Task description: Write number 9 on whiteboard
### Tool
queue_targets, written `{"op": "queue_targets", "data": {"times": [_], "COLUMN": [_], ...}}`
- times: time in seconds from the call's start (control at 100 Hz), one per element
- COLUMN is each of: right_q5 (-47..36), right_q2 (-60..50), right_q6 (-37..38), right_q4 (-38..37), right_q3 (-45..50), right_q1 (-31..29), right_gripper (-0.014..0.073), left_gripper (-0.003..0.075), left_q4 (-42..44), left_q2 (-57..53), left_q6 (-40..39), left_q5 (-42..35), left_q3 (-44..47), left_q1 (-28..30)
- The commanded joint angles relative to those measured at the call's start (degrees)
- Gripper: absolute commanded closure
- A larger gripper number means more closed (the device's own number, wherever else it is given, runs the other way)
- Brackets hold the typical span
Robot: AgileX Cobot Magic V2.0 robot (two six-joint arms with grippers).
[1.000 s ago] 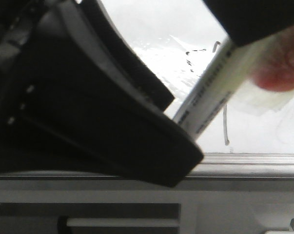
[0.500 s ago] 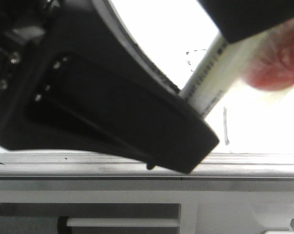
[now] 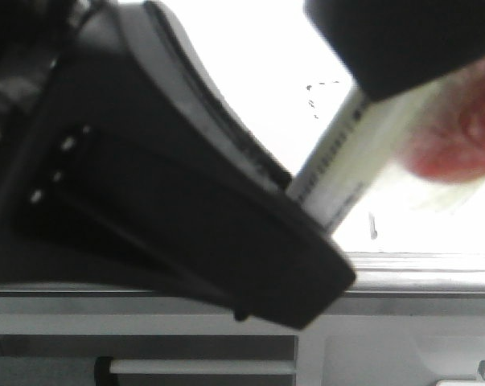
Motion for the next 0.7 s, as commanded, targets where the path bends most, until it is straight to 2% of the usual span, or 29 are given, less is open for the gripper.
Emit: {"op": "queue_targets", "data": {"times": [0.0,0.07,0.25,0.31,0.43,0.49,0.56,0.63,0.64,0.66,0.69], "right_q5": [-3.5,-3.5,-3.7,-3.8,-3.9,-3.6,-3.0,-1.4,-0.9,0.0,1.3], "right_q2": [0.1,0.1,-1.6,-2.9,-5.8,-7.6,-9.8,-11.7,-12.1,-12.5,-13.1], "right_q6": [-0.3,-0.3,-0.2,0.6,6.8,11.4,17.3,21.9,22.7,23.3,23.6], "right_q4": [1.1,0.1,-7.9,-11.7,-20.1,-25.5,-30.7,-34.3,-34.9,-35.6,-36.1], "right_q3": [-1.6,-1.6,-2.8,-3.8,-5.7,-6.4,-6.7,-6.7,-6.7,-6.7,-6.7], "right_q1": [0.1,0.1,0.1,0.0,0.0,0.0,0.0,0.0,0.0,0.0,0.0], "right_gripper": [0.0615,0.0518,0.0172,0.0125,0.0123,0.0141,0.0241,0.0425,0.0491,0.0537,0.0650], "left_gripper": [0.0741,0.0741,0.0741,0.0741,0.0741,0.0741,0.0741,0.0741,0.0741,0.0741,0.0741], "left_q4": [-4.9,-5.0,-5.0,-5.0,-4.9,-4.9,-4.9,-5.0,-5.0,-5.1,-5.3], "left_q2": [-0.9,-1.0,-1.2,-1.2,-1.2,-1.2,-1.2,-1.2,-1.2,-1.2,-1.2], "left_q6": [-1.2,-1.2,-1.2,-1.2,-1.6,-2.1,-4.5,-8.2,-8.7,-10.2,-13.0], "left_q5": [-1.6,-1.6,-1.4,-1.4,-1.4,-1.9,-4.5,-9.1,-10.2,-12.0,-14.3], "left_q3": [-0.7,0.1,1.7,2.2,2.3,2.3,2.6,3.1,3.2,3.3,3.4], "left_q1": [0.0,0.0,0.0,0.0,0.0,0.0,0.0,0.0,0.0,0.0,0.0]}}
